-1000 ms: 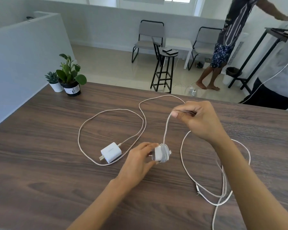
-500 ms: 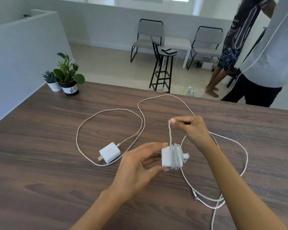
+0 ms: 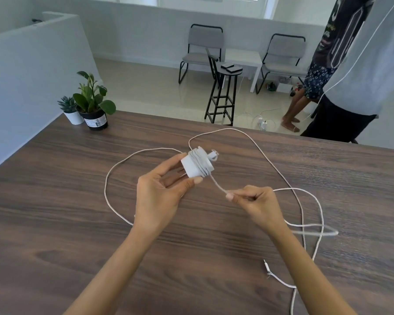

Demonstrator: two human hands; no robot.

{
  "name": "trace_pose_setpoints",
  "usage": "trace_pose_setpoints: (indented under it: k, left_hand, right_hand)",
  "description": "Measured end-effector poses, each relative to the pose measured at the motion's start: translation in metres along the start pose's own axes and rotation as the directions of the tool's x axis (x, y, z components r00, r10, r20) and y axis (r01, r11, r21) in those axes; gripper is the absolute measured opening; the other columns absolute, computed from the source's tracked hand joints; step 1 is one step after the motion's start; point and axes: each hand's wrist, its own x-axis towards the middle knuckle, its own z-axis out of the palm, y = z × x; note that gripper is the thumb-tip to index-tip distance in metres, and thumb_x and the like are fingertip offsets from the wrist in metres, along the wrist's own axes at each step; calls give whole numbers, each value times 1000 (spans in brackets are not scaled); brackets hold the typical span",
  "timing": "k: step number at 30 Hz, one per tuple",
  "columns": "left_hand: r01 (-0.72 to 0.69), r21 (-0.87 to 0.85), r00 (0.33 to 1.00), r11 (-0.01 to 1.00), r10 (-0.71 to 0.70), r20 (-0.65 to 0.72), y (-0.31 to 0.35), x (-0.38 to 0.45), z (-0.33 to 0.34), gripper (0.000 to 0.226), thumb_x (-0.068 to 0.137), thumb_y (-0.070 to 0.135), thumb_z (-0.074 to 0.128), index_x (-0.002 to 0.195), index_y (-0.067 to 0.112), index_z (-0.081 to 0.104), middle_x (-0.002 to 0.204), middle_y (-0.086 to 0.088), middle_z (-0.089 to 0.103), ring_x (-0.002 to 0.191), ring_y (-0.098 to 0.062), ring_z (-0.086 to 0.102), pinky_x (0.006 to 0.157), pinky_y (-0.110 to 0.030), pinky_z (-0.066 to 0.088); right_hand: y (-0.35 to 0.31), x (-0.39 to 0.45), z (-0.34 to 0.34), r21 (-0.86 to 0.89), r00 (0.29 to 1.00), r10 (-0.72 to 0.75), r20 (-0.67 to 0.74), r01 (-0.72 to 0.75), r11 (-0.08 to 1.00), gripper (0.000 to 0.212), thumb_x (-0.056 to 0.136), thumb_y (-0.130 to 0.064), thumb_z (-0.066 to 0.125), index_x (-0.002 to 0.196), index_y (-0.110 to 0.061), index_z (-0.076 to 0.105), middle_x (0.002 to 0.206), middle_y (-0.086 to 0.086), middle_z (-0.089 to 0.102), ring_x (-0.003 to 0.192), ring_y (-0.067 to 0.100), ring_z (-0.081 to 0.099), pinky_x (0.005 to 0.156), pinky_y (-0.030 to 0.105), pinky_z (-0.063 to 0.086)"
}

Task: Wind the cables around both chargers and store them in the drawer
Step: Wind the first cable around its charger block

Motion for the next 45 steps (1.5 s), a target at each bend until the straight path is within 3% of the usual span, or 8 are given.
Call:
trace_pose_setpoints:
  k: [4,8,12,18,22,28,33,45]
  left_hand:
    - [17,111,996,994,-6,-94,-12,11,1,49,65,1,82,110,16,68,94,5,75,93,-9,70,85,-32,54]
    - [32,233,992,972,-2,-126,-26,11,2,53,64,4,84,113,14,66,97,1,73,85,3,69,72,-7,50]
    - [-3,295,998,956,20,-52,-32,7,1,53,64,-1,82,113,12,65,97,1,71,83,10,66,72,-4,47]
    - [-109,358,993,927,86,79,-39,7,-2,58,62,-2,82,115,16,64,107,-4,68,93,-8,68,82,-16,53]
    - [-163,413,979,896,94,182,-42,1,1,57,63,-4,81,115,12,64,107,-2,66,92,-7,67,83,-15,53]
    - [-226,415,933,881,73,354,-45,-20,12,57,63,2,83,117,12,64,108,9,64,95,-2,66,86,-15,51]
    - [-268,397,917,878,106,384,-37,-26,12,56,66,0,80,118,14,64,112,11,64,98,-1,65,89,-18,51]
    - [-224,321,911,920,81,404,-35,-44,22,55,67,-1,78,118,12,63,116,8,63,101,-1,64,89,-16,49]
  right_hand:
    - [-5,-21,11,-277,985,-155,79,171,946,15,68,-23,83,77,-33,77,56,-22,57,52,-2,50,53,9,30]
    - [-21,-36,10,-277,961,-223,162,261,925,17,70,-27,82,84,-34,76,63,-15,62,56,1,57,55,12,36]
    - [-38,-41,1,-280,946,-261,190,307,910,16,73,-30,78,86,-38,74,65,-9,62,59,9,58,56,20,42]
    - [-58,-37,-9,-318,912,-338,230,399,860,10,77,-31,68,84,-33,75,68,-9,59,61,11,57,56,31,45]
    - [-66,-29,-11,-346,882,-409,234,469,812,11,77,-22,67,80,-28,76,70,-9,60,64,8,59,57,34,48]
    - [-70,-6,-17,-453,890,-420,176,452,768,10,77,-26,66,81,-34,71,72,-13,58,64,7,57,57,38,48]
    - [-71,9,-27,-504,900,-405,159,427,751,10,74,-33,75,74,-42,73,69,-11,57,64,6,53,58,23,41]
    - [-57,28,-24,-321,935,-351,55,349,880,19,73,-19,77,68,-36,72,50,-15,48,53,7,42,56,19,32]
